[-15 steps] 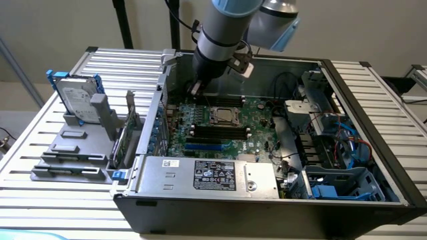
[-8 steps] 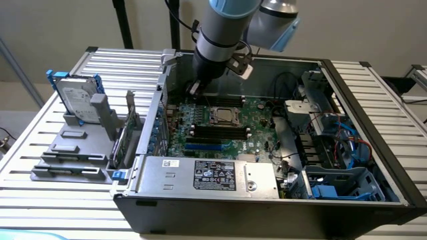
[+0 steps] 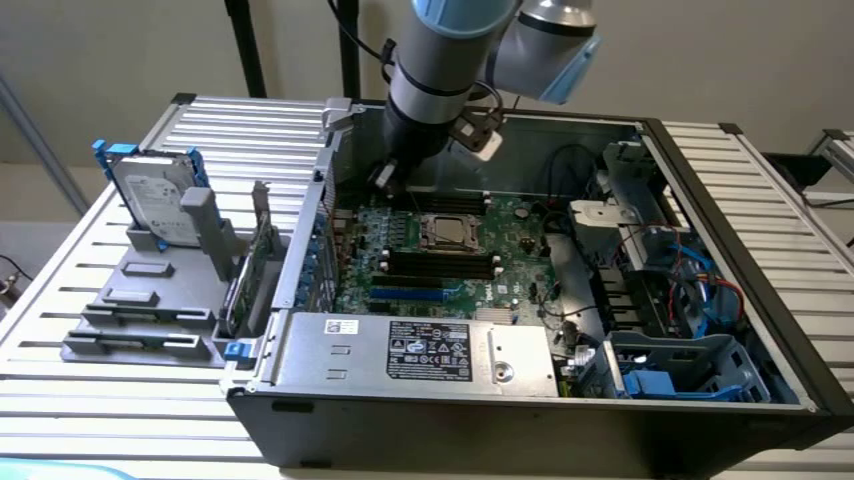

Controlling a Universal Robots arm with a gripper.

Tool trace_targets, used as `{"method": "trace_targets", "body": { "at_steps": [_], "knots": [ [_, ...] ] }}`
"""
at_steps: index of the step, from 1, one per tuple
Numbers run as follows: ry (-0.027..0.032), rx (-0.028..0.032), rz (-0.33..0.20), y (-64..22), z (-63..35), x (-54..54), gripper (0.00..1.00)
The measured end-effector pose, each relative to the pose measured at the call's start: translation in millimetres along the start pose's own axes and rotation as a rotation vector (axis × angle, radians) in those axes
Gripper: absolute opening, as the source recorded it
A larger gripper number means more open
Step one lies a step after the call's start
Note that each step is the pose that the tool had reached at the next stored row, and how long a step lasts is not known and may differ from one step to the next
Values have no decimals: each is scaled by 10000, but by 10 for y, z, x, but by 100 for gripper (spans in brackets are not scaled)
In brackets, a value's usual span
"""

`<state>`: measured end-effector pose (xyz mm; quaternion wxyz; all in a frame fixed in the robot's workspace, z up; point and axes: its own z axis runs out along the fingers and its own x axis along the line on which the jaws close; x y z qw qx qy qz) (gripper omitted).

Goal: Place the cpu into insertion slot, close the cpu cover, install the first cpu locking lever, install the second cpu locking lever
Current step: 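Install the first cpu locking lever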

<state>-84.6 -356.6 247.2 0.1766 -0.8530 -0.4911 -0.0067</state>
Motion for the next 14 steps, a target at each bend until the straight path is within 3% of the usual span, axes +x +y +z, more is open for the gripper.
{"method": "trace_targets", "body": {
  "at_steps": [3,7,11,14],
  "knots": [
    [39,-13,140,-18,4,-11,11],
    [113,19,227,-62,12,-38,11],
    [244,69,334,-95,19,-58,11],
    [346,67,537,-99,19,-61,11]
  ]
}}
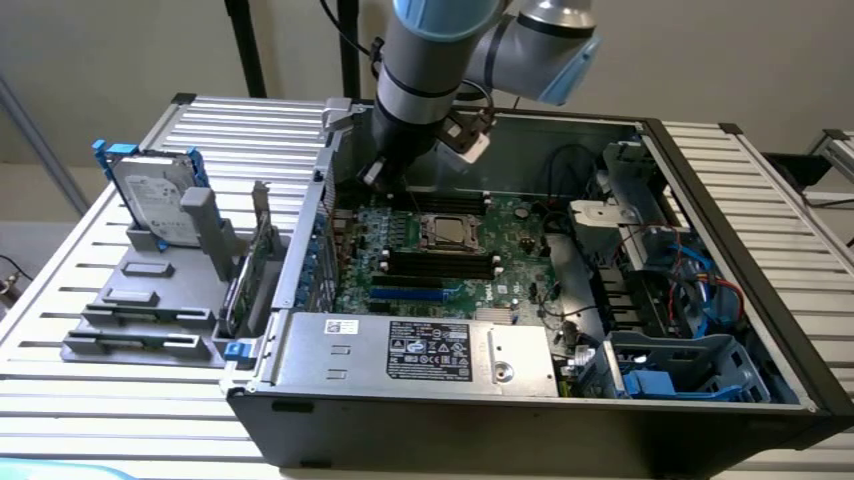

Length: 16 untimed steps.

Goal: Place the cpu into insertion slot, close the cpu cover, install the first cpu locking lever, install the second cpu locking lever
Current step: 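Install the first cpu locking lever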

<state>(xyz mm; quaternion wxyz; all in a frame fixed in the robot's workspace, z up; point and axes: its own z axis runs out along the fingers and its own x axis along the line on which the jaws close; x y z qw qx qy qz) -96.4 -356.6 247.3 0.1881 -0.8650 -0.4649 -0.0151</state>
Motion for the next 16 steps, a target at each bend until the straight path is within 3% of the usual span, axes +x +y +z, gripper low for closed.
{"method": "trace_targets", "body": {
  "at_steps": [9,11,14,16],
  "knots": [
    [323,-28,691,-7,2,-5,11],
    [435,-1,809,-10,2,-7,11],
    [650,76,965,-13,4,-10,11],
    [730,79,1075,-9,17,-11,11]
  ]
}}
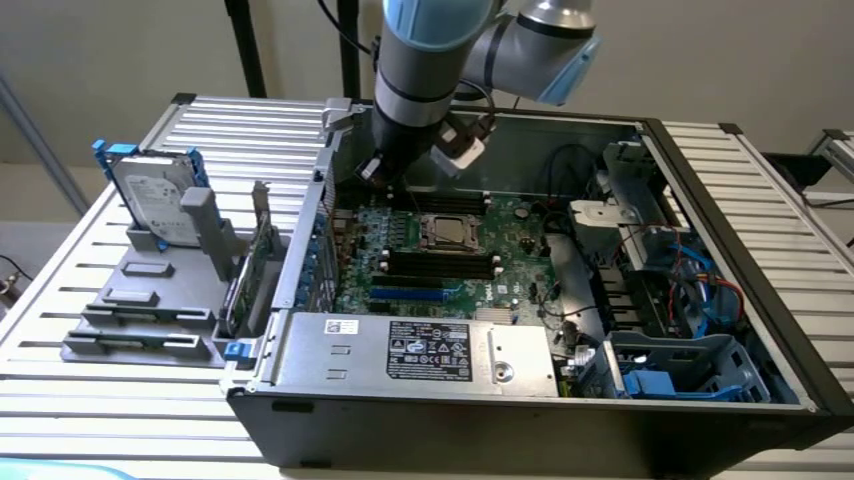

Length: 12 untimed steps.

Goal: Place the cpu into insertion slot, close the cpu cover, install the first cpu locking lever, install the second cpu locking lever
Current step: 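Install the first cpu locking lever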

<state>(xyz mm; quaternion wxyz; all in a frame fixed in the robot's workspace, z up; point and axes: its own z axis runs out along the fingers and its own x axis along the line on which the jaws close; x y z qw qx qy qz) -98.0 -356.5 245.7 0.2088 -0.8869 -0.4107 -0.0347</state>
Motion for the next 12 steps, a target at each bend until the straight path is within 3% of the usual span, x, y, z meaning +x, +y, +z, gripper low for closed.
{"method": "trace_targets", "body": {
  "at_steps": [4,9,12],
  "knots": [
    [95,-49,235,9,41,-4,11],
    [239,-31,423,7,52,0,11],
    [277,-34,481,0,58,9,11]
  ]
}}
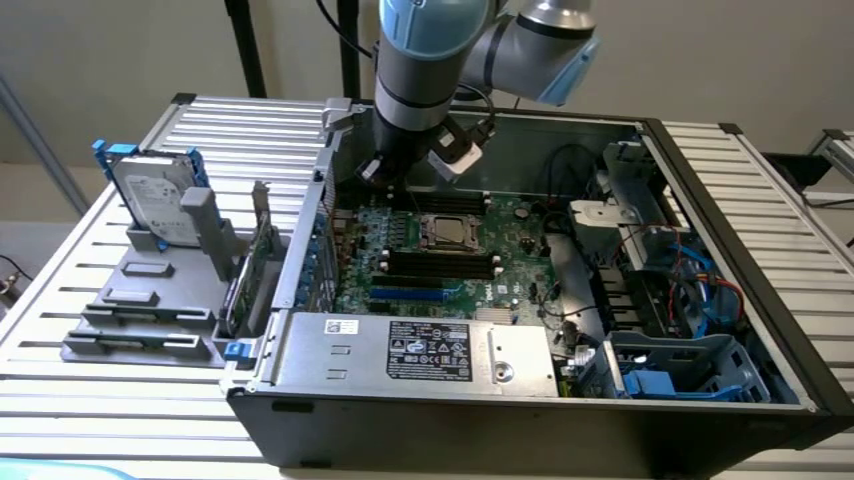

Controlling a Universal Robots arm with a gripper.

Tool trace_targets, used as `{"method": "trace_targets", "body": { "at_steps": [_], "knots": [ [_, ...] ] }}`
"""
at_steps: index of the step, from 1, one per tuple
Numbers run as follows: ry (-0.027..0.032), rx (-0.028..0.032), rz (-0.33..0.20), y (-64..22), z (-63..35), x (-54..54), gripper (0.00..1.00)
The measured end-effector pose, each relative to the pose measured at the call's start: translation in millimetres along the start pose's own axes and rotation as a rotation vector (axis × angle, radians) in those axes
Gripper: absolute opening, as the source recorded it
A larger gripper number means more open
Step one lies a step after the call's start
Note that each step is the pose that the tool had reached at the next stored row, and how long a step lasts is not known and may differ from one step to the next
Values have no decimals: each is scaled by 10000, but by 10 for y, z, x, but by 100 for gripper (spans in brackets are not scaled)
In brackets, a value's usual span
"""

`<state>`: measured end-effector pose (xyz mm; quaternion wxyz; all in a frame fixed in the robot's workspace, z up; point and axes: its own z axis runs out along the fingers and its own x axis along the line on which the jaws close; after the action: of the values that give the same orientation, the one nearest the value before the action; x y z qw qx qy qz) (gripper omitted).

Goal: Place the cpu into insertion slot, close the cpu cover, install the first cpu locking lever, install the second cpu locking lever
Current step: 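Install the first cpu locking lever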

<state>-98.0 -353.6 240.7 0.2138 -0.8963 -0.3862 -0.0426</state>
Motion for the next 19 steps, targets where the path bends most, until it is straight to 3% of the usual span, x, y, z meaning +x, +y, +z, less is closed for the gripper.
{"method": "trace_targets", "body": {
  "at_steps": [12,19],
  "knots": [
    [25,-3,41,44,20,141,11],
    [29,-7,55,203,5,316,11]
  ]
}}
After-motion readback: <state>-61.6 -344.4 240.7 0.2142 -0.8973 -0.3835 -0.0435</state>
